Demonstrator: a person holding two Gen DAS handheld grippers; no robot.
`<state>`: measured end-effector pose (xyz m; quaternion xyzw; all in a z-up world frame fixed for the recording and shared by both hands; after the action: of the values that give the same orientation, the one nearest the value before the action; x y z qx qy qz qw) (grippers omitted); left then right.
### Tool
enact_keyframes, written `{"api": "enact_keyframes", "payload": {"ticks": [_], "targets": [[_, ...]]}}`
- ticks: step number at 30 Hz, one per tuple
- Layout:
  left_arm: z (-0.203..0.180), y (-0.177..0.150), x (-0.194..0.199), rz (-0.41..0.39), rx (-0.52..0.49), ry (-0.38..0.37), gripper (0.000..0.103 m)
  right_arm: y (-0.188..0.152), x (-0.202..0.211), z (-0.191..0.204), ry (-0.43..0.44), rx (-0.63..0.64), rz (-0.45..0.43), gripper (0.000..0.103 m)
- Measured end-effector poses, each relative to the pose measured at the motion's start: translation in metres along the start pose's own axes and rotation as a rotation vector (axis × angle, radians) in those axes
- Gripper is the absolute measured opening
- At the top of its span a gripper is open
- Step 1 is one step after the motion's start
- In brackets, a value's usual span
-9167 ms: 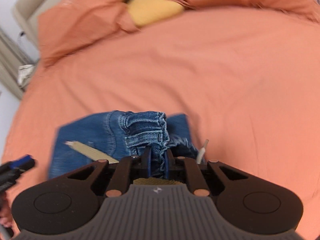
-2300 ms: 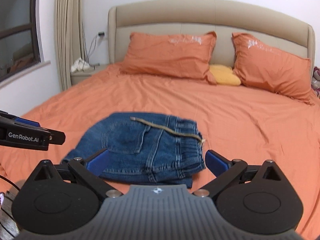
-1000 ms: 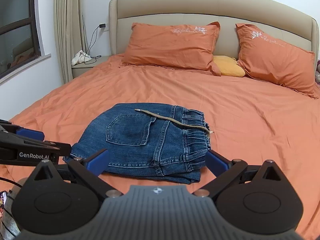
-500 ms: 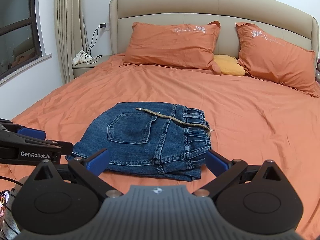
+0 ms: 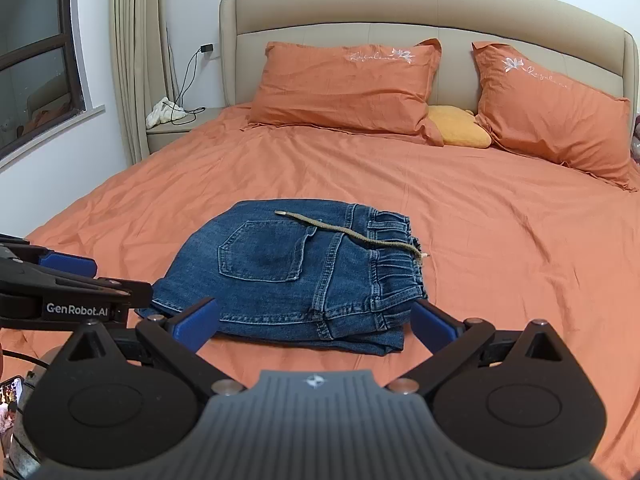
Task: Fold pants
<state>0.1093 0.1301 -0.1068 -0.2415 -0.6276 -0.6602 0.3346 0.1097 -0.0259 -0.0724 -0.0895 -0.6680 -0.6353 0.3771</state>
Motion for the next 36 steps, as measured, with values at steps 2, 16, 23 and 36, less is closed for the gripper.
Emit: {"api": "enact_keyframes", "payload": {"ticks": [2, 16, 23, 36], "targets": [[0.000, 0.000, 0.000, 0.000, 0.000, 0.001, 0.077, -0.001, 0.001, 0.001, 0.004, -0.004, 0.004, 0.098], [-0.002, -0.003, 0.006, -0.010, -0.008, 0.009, 0.077, -0.002, 0.012, 0.005, 0.010, -0.009, 0.014, 0.097], [-0.002, -0.001, 0.012, -0.024, -0.008, 0.007, 0.077, -0.002, 0.019, 0.004, 0.010, -0.008, 0.007, 0.098], [-0.002, 0.000, 0.023, -0.039, 0.001, -0.004, 0.077, -0.001, 0.032, 0.007, 0.012, 0.004, -0.013, 0.098]]}}
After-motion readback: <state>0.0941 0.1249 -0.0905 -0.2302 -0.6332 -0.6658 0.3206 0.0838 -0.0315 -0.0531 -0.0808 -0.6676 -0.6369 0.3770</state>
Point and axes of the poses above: each gripper's, at about its wrist camera, not at the fingertips, and x roughly against the way its jaws point, z to its left, y to its top, the point moved 9 cm from there along -x, roughly the way its jaws point
